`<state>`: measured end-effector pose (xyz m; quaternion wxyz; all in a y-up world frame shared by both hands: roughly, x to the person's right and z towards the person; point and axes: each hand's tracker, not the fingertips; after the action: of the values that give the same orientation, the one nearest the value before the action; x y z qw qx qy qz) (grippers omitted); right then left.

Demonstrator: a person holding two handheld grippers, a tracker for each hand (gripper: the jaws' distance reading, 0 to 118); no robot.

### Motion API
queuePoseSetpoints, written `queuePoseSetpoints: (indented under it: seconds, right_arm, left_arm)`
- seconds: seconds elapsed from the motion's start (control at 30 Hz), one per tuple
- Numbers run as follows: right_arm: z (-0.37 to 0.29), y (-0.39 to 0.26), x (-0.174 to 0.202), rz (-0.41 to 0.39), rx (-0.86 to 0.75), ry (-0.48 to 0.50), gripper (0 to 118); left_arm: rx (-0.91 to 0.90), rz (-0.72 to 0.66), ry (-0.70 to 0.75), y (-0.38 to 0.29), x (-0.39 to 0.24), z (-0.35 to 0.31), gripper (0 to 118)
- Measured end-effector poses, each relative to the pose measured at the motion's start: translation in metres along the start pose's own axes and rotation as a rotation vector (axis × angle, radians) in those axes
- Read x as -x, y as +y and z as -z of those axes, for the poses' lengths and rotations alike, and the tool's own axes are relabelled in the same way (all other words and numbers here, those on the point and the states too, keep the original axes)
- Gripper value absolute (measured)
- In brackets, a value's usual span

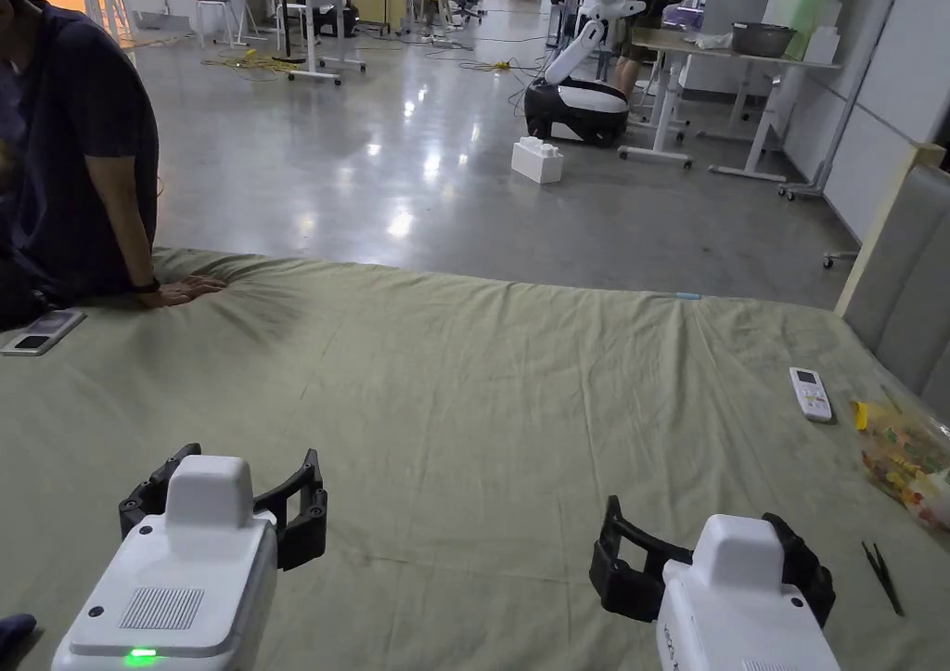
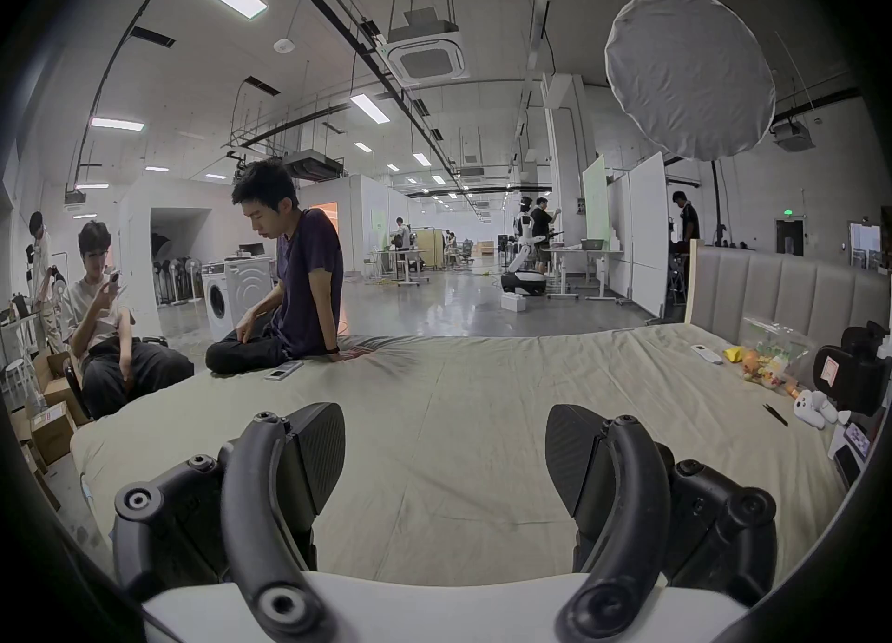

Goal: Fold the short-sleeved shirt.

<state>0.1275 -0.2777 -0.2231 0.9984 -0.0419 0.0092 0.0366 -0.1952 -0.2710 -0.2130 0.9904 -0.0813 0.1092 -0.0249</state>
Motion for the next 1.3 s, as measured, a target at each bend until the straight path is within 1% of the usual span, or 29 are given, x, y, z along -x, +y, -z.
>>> queuePoseSetpoints:
  seconds: [0.1, 0.17, 0.3, 0.47, 0.63, 0.7, 0.77, 0.8, 0.97, 1.07, 1.17, 1.3]
  right_arm:
    - [0.003, 0.003, -0.005, 0.021, 0.001, 0.035, 118]
    - [0.004, 0.005, -0.005, 0.016, 0.003, 0.026, 118]
    - [0.003, 0.006, -0.003, -0.014, -0.022, -0.026, 118]
    - [0.007, 0.005, -0.004, 0.045, 0.052, -0.039, 118]
    - [0.010, 0.004, -0.002, 0.049, 0.068, -0.078, 118]
    - [0.011, 0.005, -0.004, 0.081, 0.090, -0.052, 118]
    - [0.012, 0.005, -0.008, 0.149, 0.123, 0.015, 118]
    - [0.012, 0.005, -0.008, 0.161, 0.132, 0.024, 118]
    - [0.010, 0.009, -0.001, 0.120, 0.119, -0.013, 118]
    - [0.008, 0.010, 0.000, 0.141, 0.099, -0.008, 118]
    - [0.008, 0.014, 0.000, 0.174, 0.114, -0.006, 118]
    - [0.008, 0.020, 0.003, 0.192, 0.159, -0.046, 118]
  left_arm:
    - [0.008, 0.005, -0.011, 0.000, 0.004, 0.003, 86]
    - [0.009, -0.008, -0.008, 0.000, 0.007, 0.003, 86]
    - [0.002, -0.023, -0.016, 0.001, 0.008, 0.002, 86]
    - [0.001, 0.004, -0.026, 0.000, 0.005, 0.003, 86]
    - [-0.004, 0.005, -0.025, 0.000, 0.004, 0.003, 86]
    - [0.000, 0.011, -0.042, 0.000, 0.007, 0.006, 86]
    - [0.015, 0.009, -0.057, 0.001, 0.009, 0.009, 86]
    - [0.017, 0.002, -0.053, 0.000, 0.010, 0.010, 86]
    - [0.020, -0.030, -0.044, 0.001, 0.013, 0.010, 86]
    - [0.029, -0.039, -0.070, 0.001, 0.014, 0.010, 86]
    - [0.036, -0.039, -0.083, -0.001, 0.015, 0.010, 86]
    - [0.048, -0.057, -0.083, -0.003, 0.018, 0.011, 86]
